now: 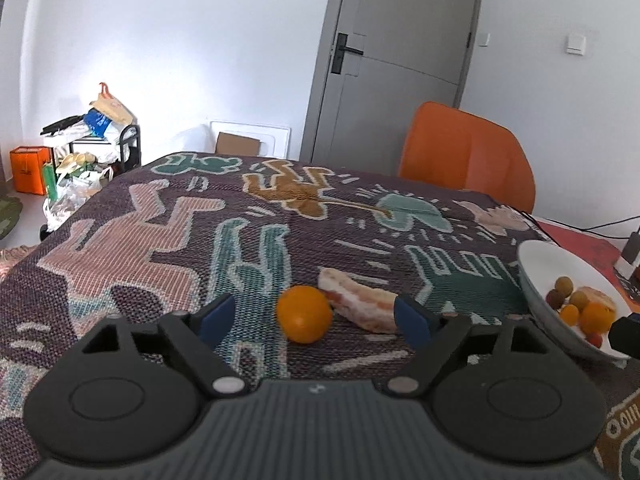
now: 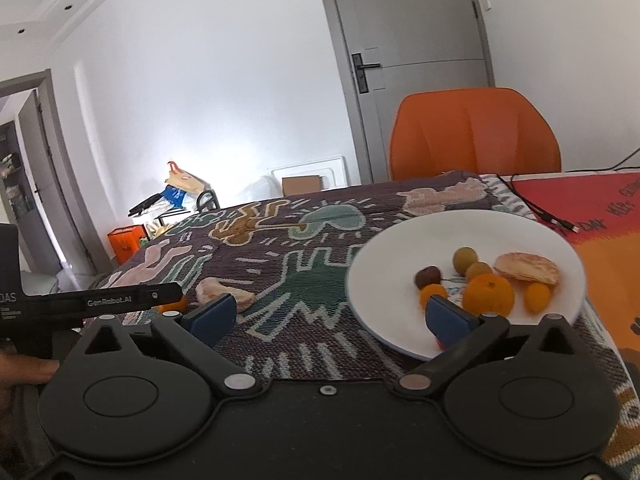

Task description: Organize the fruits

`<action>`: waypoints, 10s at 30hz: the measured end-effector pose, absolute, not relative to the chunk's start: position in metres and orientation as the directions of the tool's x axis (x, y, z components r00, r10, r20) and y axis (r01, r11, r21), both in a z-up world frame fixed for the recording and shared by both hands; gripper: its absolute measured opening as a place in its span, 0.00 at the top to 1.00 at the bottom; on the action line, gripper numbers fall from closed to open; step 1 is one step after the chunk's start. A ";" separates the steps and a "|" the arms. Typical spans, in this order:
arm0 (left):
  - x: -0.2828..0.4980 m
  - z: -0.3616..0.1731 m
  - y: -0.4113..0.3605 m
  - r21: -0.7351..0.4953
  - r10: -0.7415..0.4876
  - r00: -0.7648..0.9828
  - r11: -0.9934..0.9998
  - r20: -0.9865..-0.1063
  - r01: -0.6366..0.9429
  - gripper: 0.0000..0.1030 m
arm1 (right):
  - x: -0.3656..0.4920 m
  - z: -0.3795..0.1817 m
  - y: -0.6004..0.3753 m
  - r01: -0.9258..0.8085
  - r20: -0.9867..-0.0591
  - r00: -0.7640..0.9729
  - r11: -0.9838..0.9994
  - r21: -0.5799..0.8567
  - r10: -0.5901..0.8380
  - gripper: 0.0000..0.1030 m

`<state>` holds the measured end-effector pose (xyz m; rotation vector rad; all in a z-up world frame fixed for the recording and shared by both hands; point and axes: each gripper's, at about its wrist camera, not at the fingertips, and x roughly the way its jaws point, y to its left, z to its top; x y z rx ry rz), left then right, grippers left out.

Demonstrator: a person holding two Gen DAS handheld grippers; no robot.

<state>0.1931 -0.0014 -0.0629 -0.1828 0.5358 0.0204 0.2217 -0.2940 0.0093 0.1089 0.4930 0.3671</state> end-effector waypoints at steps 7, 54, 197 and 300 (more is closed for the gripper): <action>0.204 -0.071 0.004 -0.190 -0.038 0.852 0.979 -0.522 -0.073 0.34 | 0.230 0.009 -0.279 -0.348 -0.454 0.802 0.921 0.174 0.389 0.00; 0.158 -0.069 0.099 -0.273 0.054 0.850 0.934 -0.524 -0.228 0.69 | 0.322 -0.025 -0.142 -0.628 -0.608 0.566 0.769 0.119 0.556 0.12; 0.199 -0.024 -0.184 -0.175 -0.411 0.778 0.911 -0.476 0.374 0.69 | 0.199 0.006 -0.408 -0.159 -0.427 0.877 0.972 0.173 0.220 0.27; 0.027 0.012 -0.008 -0.064 -0.031 0.864 0.998 -0.502 -0.001 0.00 | 0.112 0.051 -0.299 -0.324 -0.479 0.786 0.920 0.219 0.391 0.00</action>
